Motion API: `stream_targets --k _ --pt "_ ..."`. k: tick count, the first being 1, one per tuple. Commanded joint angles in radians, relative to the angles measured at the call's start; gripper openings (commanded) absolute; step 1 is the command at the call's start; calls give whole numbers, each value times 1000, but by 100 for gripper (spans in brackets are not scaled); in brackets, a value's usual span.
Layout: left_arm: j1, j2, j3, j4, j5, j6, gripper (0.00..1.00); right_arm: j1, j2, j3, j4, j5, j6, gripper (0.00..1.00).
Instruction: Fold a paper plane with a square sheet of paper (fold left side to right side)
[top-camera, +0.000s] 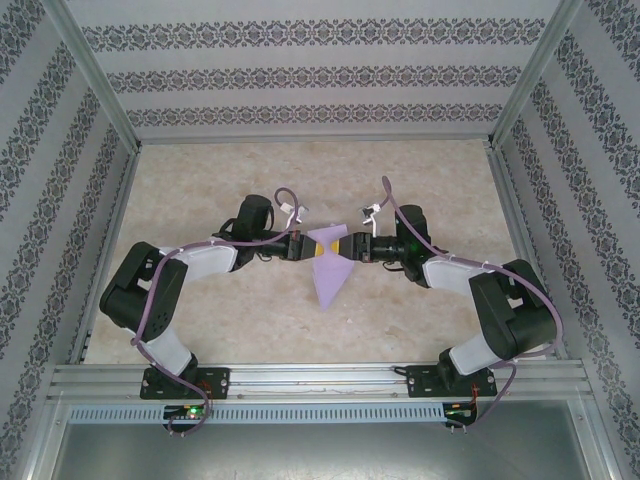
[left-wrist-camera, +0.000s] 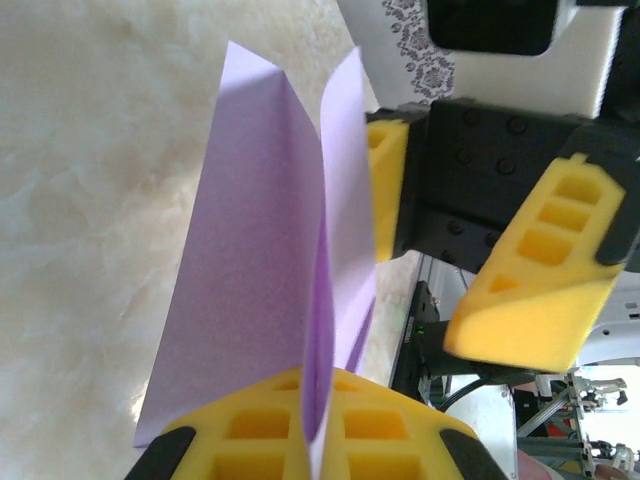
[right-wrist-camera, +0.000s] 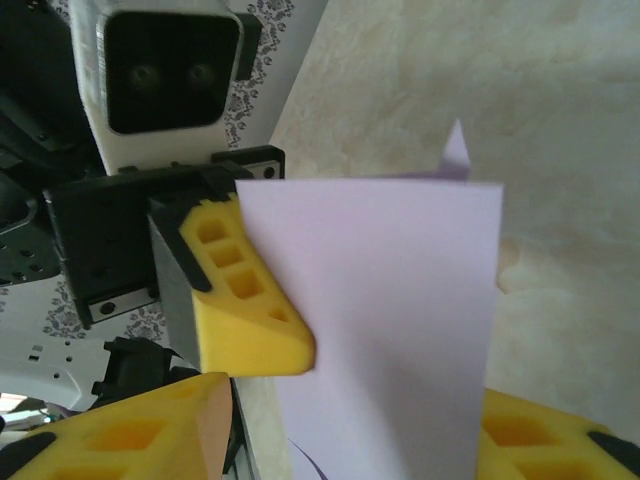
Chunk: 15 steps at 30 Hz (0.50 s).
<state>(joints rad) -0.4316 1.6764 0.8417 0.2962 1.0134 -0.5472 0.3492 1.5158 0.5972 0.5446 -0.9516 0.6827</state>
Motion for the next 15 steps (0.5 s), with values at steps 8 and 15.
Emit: stream_targets --k 8,15 --pt "10 10 10 -101 -15 75 0 -7 47 79 -16 -8 -11 34" --pt "11 5 1 -124 -25 89 0 -6 85 118 -98 44 -36 17"
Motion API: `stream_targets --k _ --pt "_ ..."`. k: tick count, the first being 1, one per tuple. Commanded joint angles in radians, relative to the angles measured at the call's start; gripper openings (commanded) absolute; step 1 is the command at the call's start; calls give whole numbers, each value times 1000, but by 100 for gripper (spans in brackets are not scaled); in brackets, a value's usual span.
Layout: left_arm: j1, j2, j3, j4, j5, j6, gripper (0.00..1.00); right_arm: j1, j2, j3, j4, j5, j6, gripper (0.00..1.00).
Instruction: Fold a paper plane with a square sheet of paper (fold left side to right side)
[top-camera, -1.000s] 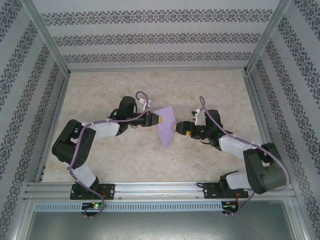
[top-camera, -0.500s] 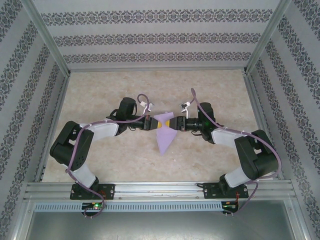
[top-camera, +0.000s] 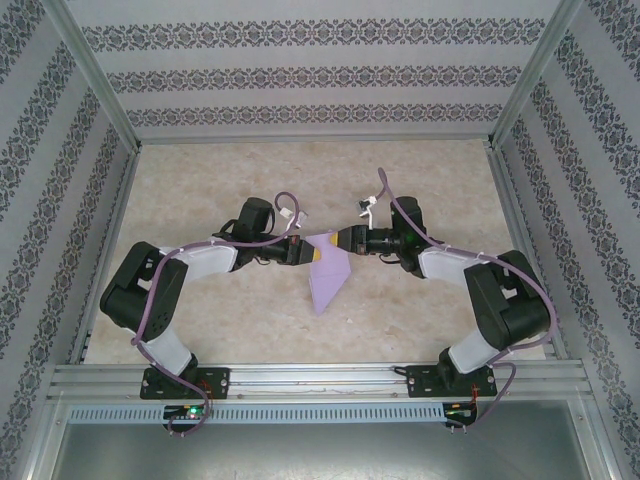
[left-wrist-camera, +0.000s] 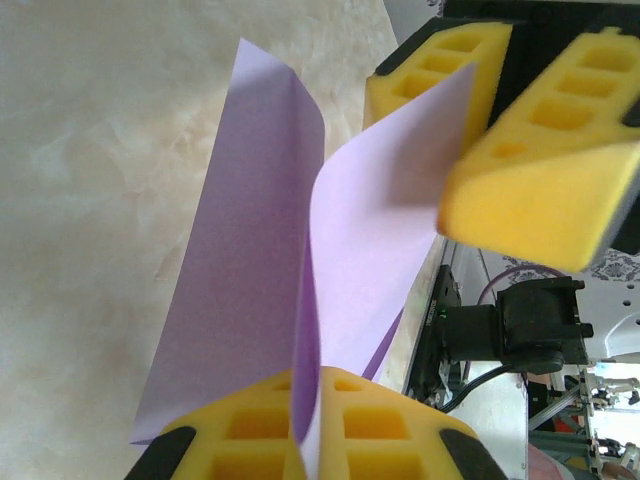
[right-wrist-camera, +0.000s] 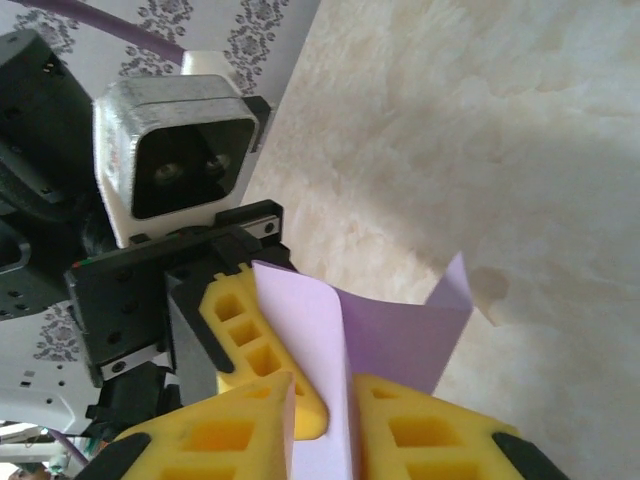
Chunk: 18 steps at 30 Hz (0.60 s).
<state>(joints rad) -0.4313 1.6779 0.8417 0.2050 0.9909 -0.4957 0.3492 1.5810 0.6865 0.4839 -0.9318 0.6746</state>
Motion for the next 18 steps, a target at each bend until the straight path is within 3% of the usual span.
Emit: stream_targets --k 1,4,11,18 --pt "11 3 1 -37 -11 39 2 -6 25 34 -59 36 -36 13" --pt "9 5 3 -65 -31 51 9 -1 36 47 -114 67 -64 1" --pt "15 -40 -9 -185 -185 113 35 10 86 53 -166 130 -81 0" --pt "18 -203 -18 -364 -481 191 47 10 115 56 -193 205 -23 0"
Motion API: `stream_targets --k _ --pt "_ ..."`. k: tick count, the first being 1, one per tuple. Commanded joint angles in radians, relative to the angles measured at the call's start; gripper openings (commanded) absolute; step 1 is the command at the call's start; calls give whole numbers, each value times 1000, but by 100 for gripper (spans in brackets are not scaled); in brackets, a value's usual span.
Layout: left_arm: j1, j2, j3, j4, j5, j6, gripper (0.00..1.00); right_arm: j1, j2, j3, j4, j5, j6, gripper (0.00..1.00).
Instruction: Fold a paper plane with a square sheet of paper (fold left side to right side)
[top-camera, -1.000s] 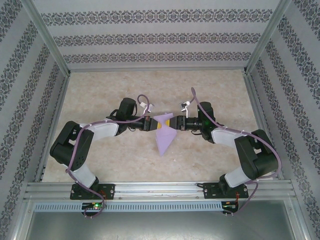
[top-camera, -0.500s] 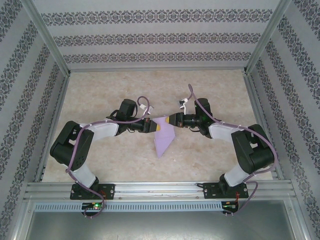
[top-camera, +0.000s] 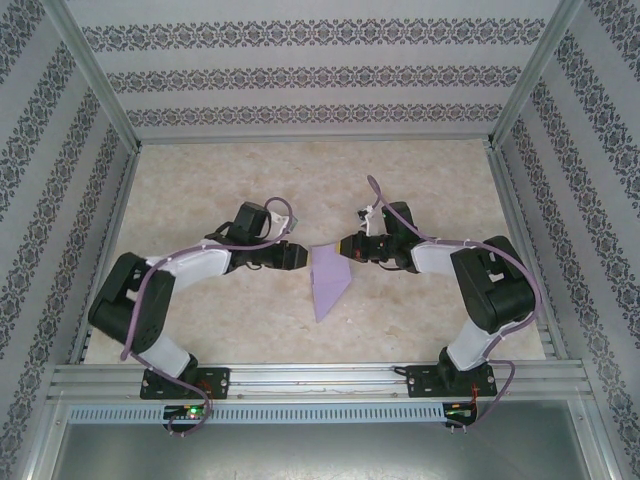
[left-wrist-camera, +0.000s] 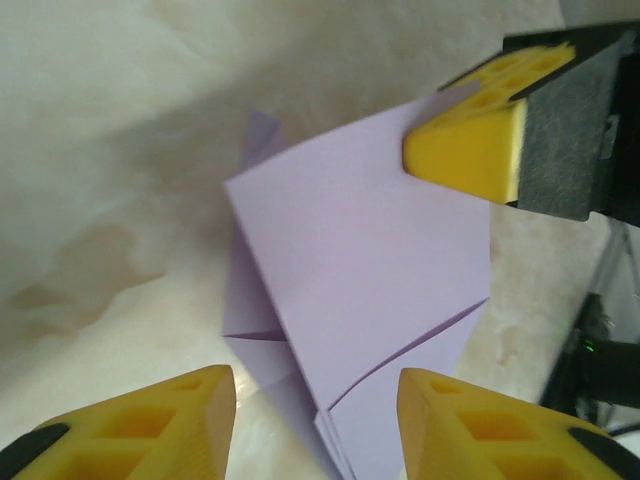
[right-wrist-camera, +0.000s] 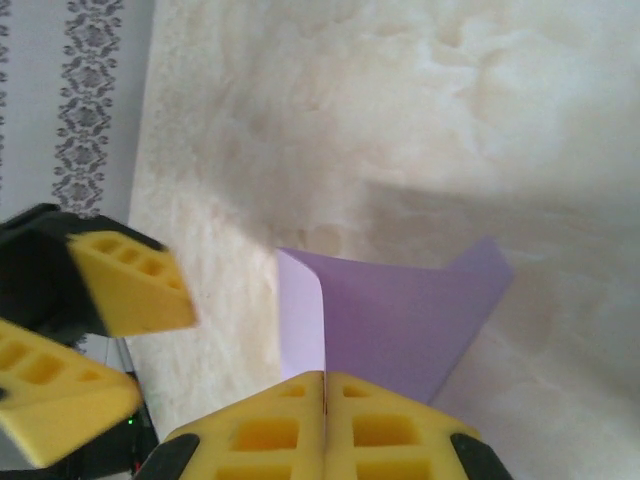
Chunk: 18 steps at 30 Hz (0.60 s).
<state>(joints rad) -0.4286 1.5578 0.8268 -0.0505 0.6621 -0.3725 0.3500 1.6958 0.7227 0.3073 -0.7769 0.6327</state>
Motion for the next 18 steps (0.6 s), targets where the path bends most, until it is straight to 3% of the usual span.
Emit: stream_targets --k 1,5,9,18 --pt "14 -118 -4 -132 -189 77 47 9 -3 21 -28 65 28 0" --pt "-11 -256 -4 -229 -308 126 47 9 -15 39 -108 121 64 0" --pt "-118 -353 4 -308 -405 175 47 9 -28 71 -203 179 101 0" --pt "-434 -292 2 -259 -572 144 48 -5 -32 115 -310 235 137 0"
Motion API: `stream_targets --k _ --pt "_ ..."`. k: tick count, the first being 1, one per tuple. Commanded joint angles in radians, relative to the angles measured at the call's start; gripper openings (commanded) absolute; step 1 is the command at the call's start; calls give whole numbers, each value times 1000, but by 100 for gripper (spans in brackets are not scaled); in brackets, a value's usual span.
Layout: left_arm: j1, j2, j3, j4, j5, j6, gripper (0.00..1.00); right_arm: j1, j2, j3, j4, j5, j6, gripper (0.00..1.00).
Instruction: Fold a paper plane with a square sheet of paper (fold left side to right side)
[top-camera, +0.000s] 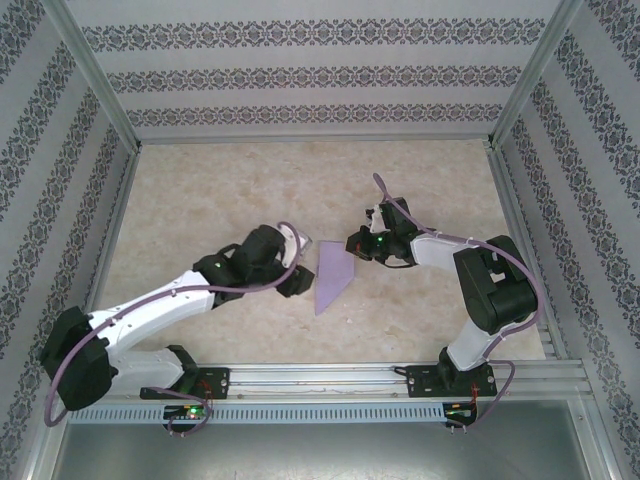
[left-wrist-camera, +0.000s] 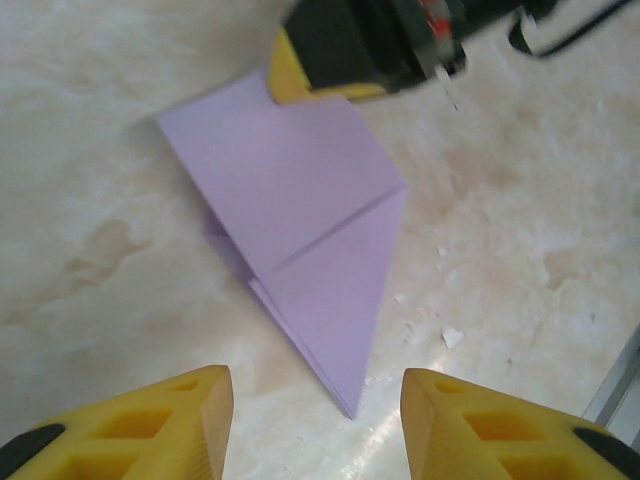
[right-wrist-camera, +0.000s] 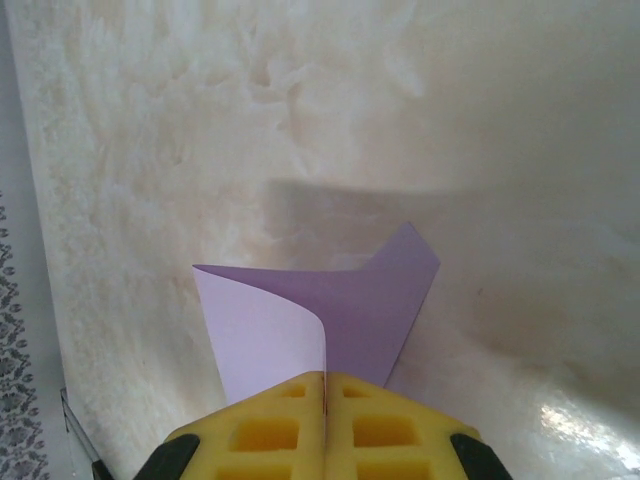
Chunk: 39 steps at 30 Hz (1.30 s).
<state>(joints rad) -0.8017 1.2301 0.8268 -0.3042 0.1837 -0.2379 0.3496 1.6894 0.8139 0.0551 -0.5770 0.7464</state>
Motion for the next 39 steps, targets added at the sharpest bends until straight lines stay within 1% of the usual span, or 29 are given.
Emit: stream_targets --k 1,6,13,22,25,32,35,39 --pt "-88 60 9 3 -106 7 47 -7 -26 24 -58 36 26 0" --pt "-183 191 73 18 -161 9 48 -12 -23 27 -60 35 35 0" --pt "-256 372 173 15 -224 27 49 -14 -20 32 -66 31 38 0" --pt "-310 566 307 -59 -429 48 50 -16 -8 33 -66 26 37 0" --pt "-321 597 325 -81 -483 43 50 -18 -4 33 -66 23 37 0" --pt "-324 619 318 -93 -554 15 48 -18 3 36 -66 20 35 0" --pt "-324 626 313 -96 -563 11 44 -18 8 36 -66 19 33 0" --pt "-324 637 310 -95 -556 3 32 -19 12 36 -69 24 32 0"
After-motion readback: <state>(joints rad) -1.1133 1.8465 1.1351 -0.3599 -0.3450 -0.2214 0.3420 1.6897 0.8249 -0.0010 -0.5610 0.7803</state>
